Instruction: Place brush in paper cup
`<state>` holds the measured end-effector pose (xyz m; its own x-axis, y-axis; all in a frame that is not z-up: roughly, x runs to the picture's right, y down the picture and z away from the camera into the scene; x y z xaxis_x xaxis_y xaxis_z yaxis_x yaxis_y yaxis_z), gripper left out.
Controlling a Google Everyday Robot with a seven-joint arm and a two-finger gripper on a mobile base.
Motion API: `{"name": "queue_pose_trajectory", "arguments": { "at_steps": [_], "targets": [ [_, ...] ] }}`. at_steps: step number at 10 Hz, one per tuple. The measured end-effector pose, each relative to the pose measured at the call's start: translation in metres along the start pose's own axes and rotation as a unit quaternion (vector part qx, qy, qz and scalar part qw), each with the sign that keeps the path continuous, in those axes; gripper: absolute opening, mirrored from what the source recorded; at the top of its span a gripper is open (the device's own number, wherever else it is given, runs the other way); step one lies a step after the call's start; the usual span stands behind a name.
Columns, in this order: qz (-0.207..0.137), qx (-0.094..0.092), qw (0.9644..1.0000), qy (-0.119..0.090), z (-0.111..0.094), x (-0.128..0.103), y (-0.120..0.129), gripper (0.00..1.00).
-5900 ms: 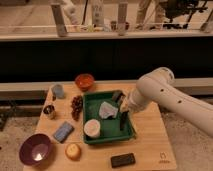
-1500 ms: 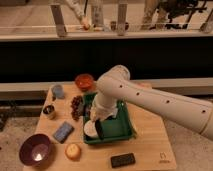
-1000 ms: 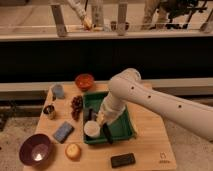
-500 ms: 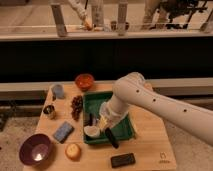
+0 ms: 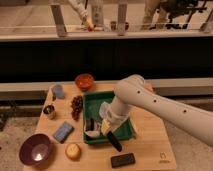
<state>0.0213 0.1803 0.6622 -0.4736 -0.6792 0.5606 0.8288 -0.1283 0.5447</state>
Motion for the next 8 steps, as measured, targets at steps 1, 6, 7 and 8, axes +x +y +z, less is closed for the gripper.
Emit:
{"name": "queue_pose_trajectory", "arguments": {
  "at_steps": [1, 6, 7, 8],
  "targets": [
    [0.003, -0.002, 1.0000, -0.006, 0.002, -0.001, 0.001, 0.00],
    [0.019, -0.002, 0.9991, -0.038, 0.013, -0.002, 0.002, 0.00],
    [0.020, -0.001, 0.9990, -0.041, 0.015, -0.001, 0.002, 0.00],
    [0.020, 0.001, 0.9988, -0.044, 0.017, 0.000, 0.001, 0.00]
  ]
}}
